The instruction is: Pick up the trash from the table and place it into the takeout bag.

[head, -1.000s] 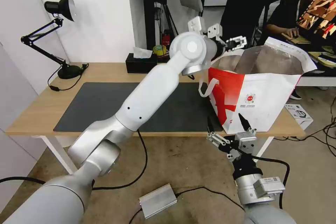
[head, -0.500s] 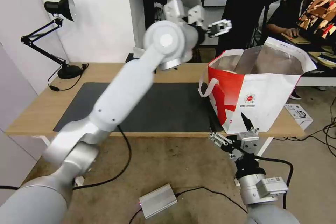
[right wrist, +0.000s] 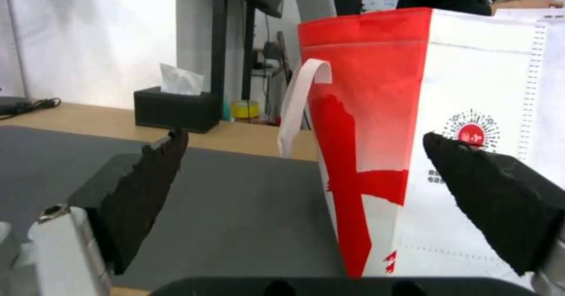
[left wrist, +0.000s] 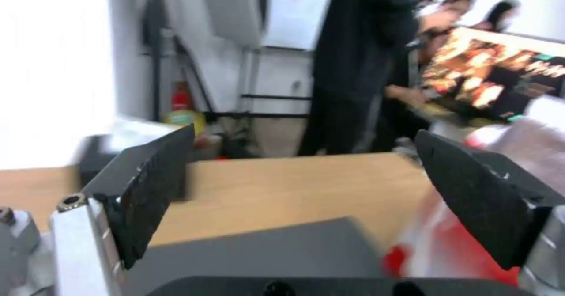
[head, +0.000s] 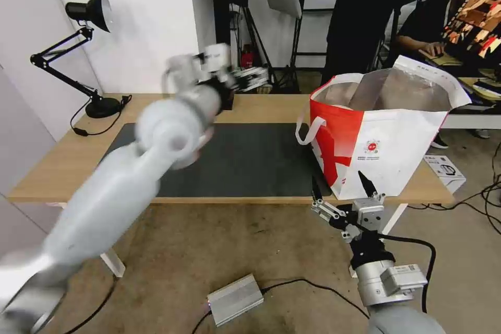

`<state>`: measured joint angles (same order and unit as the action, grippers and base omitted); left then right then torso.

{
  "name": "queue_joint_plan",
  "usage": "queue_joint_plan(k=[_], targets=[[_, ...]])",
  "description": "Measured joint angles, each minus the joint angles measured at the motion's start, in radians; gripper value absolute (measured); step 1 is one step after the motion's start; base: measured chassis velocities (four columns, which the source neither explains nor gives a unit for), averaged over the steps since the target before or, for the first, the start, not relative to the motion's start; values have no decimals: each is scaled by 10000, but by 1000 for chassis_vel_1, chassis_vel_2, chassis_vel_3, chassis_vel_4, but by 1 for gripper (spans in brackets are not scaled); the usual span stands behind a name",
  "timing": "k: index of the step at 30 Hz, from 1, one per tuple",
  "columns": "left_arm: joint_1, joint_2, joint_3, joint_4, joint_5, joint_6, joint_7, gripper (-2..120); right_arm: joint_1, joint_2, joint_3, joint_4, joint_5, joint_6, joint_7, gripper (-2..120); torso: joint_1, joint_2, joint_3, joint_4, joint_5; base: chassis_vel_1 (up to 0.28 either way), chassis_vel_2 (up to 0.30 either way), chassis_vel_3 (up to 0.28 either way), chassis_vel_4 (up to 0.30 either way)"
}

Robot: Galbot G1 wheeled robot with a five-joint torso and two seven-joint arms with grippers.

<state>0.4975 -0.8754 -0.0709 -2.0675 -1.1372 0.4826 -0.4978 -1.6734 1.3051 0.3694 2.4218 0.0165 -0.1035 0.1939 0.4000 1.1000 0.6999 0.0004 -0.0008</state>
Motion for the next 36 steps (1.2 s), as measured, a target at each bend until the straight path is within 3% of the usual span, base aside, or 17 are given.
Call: queue_joint_plan(k=[2,4,5,7,9,10,14,15,21,23,27,28,31,36], targets=[[507,247,-337,-218,235,-112,121,100,-31,25,-2,-5,-1,0,1,100,0,1,0,0,0,0,0,0,0],[2133,687,-1320,-798,1502,-662,608,100,-113,122,-38,-35,-13,-1,0,100,-1,1,-1,-6,9,0,0,0,0],[2133,687,-1320,-798,1502,-662,608,100,-113,122,-38,-35,-13,-1,0,100,-1,1,-1,-6,9,0,0,0,0],[3723,642,-2401,-1251,2733,-1007,1095,100,-153,149,-34,-37,-53,-1,-1,100,-1,2,-1,-3,4,0,0,0,0],[5074,287,-3378,-1764,3228,-1144,1282,100,-205,100,29,-23,-77,-2,-8,100,-1,1,-1,-1,4,0,0,0,0],[5074,287,-3378,-1764,3228,-1144,1282,100,-205,100,29,-23,-77,-2,-8,100,-1,1,-1,-1,4,0,0,0,0],[7291,-836,-5213,-2596,3889,-1533,1648,100,-307,-24,129,87,-86,-2,-19,100,-1,2,-1,-4,6,0,0,0,0],[7291,-836,-5213,-2596,3889,-1533,1648,100,-307,-24,129,87,-86,-2,-19,100,-1,2,-1,-4,6,0,0,0,0],[10232,-2627,-7345,-3464,5878,-2814,3543,100,-346,-68,122,209,-75,-9,-28,100,-2,1,-1,-3,10,0,0,0,0],[10631,-2946,-7557,-3624,6124,-2976,3707,100,-348,-80,122,223,-69,-10,-29,100,-2,2,-1,-2,10,0,0,0,0],[11618,-4211,-7958,-4049,7026,-3582,4086,100,-407,-53,112,289,-61,-12,-29,100,-2,1,0,-4,10,0,0,0,0],[11618,-4211,-7958,-4049,7026,-3582,4086,100,-407,-53,112,289,-61,-12,-29,100,-2,1,0,-4,10,0,0,0,0],[12284,-5243,-7840,-4182,7968,-4316,4524,100,-491,66,106,415,-61,-13,-17,100,-2,2,0,-5,10,0,0,0,0],[12993,-6060,-7643,-3955,8797,-5463,5098,100,-588,244,572,589,-61,-17,2,100,-2,1,-1,-7,10,0,0,0,0]])
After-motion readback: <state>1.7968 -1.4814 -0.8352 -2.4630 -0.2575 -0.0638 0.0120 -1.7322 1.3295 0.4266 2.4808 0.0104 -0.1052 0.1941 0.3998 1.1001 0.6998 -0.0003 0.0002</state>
